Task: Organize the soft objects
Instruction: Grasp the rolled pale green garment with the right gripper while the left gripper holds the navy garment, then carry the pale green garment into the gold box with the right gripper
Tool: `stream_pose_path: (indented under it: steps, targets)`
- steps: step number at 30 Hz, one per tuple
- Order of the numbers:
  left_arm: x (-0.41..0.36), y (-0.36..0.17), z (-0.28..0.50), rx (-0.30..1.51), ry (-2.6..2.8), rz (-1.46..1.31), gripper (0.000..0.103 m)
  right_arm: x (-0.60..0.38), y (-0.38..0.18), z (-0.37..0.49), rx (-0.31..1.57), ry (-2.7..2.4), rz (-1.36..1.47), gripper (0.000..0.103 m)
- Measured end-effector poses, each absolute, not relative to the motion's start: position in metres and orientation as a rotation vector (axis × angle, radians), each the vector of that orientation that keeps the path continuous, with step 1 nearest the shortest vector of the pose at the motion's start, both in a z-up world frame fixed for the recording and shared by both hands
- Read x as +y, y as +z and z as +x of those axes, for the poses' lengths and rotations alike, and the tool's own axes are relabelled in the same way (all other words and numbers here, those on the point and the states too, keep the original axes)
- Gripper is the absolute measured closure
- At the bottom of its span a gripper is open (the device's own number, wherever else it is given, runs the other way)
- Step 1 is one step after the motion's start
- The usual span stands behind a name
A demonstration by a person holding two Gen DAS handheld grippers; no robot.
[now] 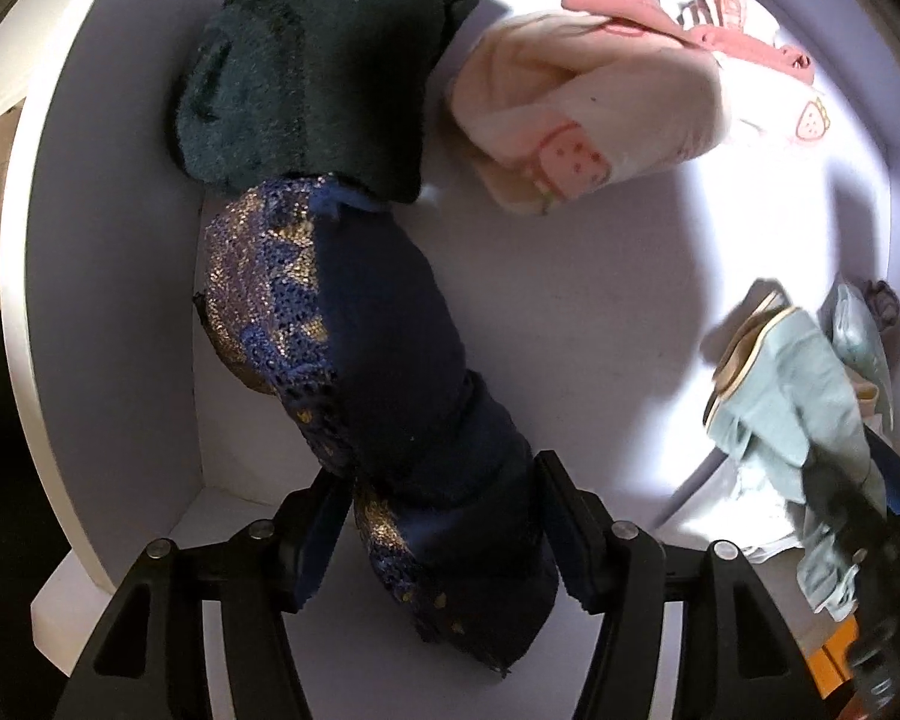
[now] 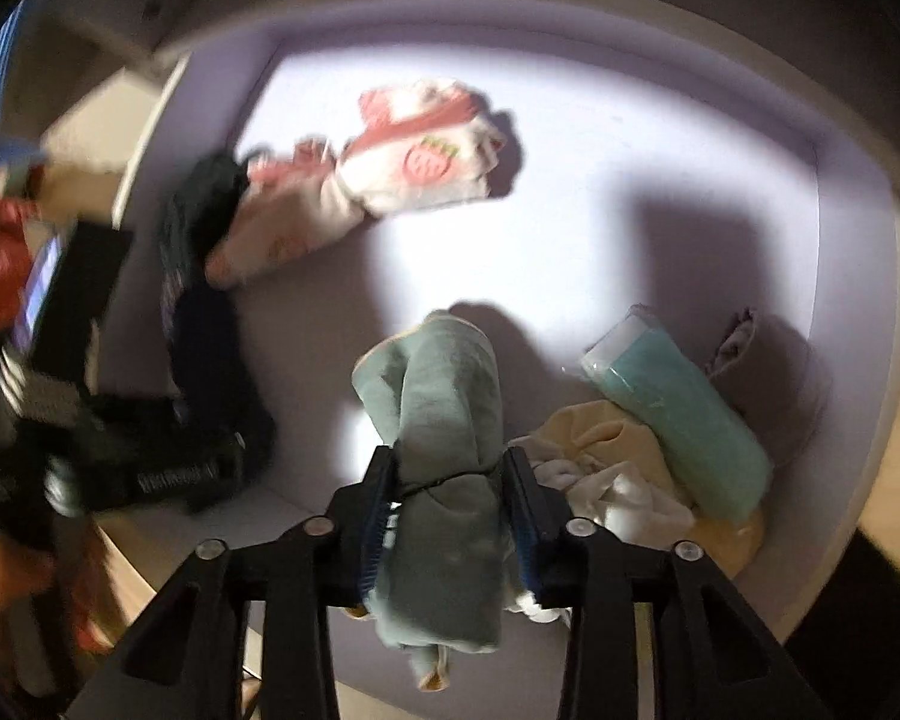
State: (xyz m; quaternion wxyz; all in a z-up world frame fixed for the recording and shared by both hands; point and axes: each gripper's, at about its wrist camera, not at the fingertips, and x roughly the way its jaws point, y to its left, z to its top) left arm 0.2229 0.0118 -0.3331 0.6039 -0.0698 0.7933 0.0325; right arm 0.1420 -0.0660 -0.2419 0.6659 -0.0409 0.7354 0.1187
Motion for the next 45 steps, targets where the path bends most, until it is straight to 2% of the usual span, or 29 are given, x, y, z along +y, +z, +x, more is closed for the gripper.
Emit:
stream_pose_path:
  steps: [5, 7, 9, 13, 22, 28, 37, 45]
  targets:
    - [-0.002, -0.338, 0.217, 1.833, 0.047, -0.119, 0.05, -0.044, -0.245, 0.132, 1.658, 0.32, -0.262, 0.063]
    - [-0.006, -0.339, 0.218, 1.82, 0.047, -0.107, 0.053, -0.041, -0.241, 0.13, 1.645, 0.327, -0.269, 0.07]
    - [-0.004, -0.331, 0.22, 1.815, 0.048, -0.126, 0.055, -0.042, -0.235, 0.129, 1.633, 0.325, -0.255, 0.07]
    - [0.011, -0.324, 0.22, 1.815, 0.06, -0.157, 0.059, -0.055, -0.22, 0.128, 1.61, 0.292, -0.158, 0.07]
    - [0.036, -0.307, 0.209, 1.809, 0.066, -0.175, 0.059, -0.098, -0.181, 0.13, 1.546, 0.245, 0.157, 0.07]
    - [0.047, -0.288, 0.207, 1.81, 0.068, -0.171, 0.059, -0.11, -0.128, 0.116, 1.476, 0.289, 0.254, 0.07]
    - [0.044, -0.289, 0.204, 1.806, 0.071, -0.154, 0.059, -0.115, -0.046, 0.111, 1.356, 0.341, 0.285, 0.07]
    - [0.045, -0.295, 0.203, 1.808, 0.074, -0.171, 0.059, -0.127, 0.046, 0.142, 1.186, 0.378, 0.344, 0.07]
